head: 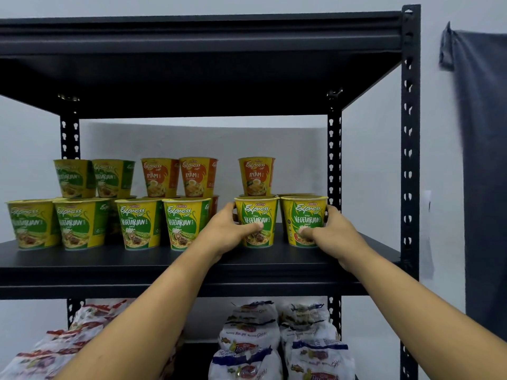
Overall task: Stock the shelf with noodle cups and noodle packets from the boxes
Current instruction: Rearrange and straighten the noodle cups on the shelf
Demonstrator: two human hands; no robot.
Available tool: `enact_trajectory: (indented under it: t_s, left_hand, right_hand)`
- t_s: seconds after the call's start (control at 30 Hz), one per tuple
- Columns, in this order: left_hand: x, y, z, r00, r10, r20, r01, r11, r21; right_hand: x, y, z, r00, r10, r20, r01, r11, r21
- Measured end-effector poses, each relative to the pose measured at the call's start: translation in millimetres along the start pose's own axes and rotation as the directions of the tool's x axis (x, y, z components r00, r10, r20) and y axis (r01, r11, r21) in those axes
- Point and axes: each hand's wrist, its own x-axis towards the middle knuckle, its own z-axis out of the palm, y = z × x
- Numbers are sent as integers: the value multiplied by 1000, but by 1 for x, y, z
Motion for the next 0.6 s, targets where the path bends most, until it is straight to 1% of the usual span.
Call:
enact_trajectory:
  t_s: [0.4,0.47,0.6]
  left_hand:
    - [-7,4,-1,1000,5,-11,-5,1000,-7]
    - [-10,6,-1,998,23,-52,-23,1000,10]
    - [-14,12,-3,978,99,-183,-84,992,92]
  right_hand:
    - [-1,-3,-2,1000,19,10,-19,1000,22]
    - [0,-5,-2,999,43,9,-44,997,63]
    - [1,-10,-6,996,83,-33,-73,971,227]
